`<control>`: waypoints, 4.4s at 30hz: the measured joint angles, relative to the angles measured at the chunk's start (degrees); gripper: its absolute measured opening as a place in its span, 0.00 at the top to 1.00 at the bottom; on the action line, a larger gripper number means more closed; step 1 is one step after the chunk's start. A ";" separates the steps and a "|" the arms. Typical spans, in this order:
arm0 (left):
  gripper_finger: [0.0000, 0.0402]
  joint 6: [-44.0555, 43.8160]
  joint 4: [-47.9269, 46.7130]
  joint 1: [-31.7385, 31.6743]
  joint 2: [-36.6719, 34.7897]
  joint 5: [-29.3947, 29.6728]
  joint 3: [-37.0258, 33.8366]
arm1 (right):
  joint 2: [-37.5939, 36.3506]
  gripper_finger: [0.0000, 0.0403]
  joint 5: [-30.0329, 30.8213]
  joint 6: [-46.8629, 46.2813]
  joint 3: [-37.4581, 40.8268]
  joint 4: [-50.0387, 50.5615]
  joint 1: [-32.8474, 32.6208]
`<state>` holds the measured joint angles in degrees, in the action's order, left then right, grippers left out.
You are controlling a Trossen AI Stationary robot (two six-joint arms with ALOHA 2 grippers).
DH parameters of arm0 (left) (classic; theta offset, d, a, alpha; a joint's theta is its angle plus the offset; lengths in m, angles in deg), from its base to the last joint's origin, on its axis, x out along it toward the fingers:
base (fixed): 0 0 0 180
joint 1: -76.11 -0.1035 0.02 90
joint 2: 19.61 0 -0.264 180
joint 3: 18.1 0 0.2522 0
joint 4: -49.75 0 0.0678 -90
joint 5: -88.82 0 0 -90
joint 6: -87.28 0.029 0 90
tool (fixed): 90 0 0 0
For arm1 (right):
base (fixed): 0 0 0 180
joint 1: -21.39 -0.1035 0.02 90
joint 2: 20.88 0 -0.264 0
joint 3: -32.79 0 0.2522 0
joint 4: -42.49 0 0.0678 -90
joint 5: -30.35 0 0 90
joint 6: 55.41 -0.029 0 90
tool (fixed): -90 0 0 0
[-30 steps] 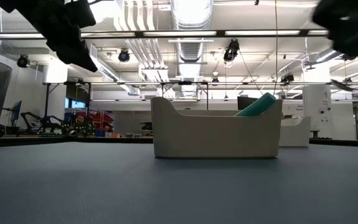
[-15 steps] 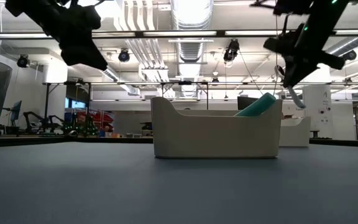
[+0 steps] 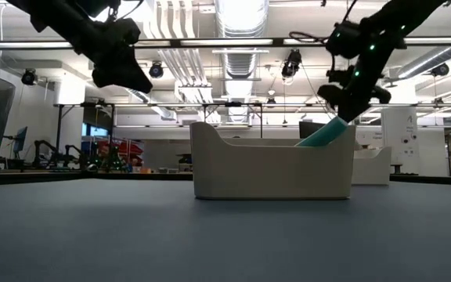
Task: Sort silverware by color (type)
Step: Put the blue spoon into the white bin, then put the black spoon into the black bin
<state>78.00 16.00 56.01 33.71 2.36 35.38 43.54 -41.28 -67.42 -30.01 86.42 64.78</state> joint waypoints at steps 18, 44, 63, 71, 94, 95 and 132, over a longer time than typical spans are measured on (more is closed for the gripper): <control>0.80 0.54 -2.03 -0.63 -0.13 -4.68 0.00 | 0.41 0.67 -33.17 -21.87 -8.67 32.09 -13.55; 0.80 7.65 -4.09 2.32 4.32 -23.03 0.00 | 18.35 0.69 -31.48 -117.02 -8.33 22.70 -87.94; 0.80 4.12 -0.48 2.36 4.55 -23.99 0.00 | 22.36 0.69 -36.57 -125.35 -1.11 16.05 -93.73; 0.80 3.43 -1.22 3.15 4.29 -24.04 0.00 | 22.06 0.71 -36.74 -125.24 5.38 6.84 -93.58; 0.80 1.83 -2.09 3.13 3.18 -24.30 1.09 | 9.83 0.94 -25.99 -120.62 2.06 9.55 -93.50; 0.80 2.85 -2.36 3.13 3.15 -24.00 1.83 | 8.58 0.94 -21.32 -120.02 1.24 11.78 -93.25; 0.79 -1.99 14.61 6.32 18.22 -13.63 17.88 | 17.58 0.93 17.89 -7.95 -29.26 -12.59 -41.51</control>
<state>76.01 30.61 62.33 51.92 -11.27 53.26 61.11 -23.39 -75.37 -59.27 73.83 23.28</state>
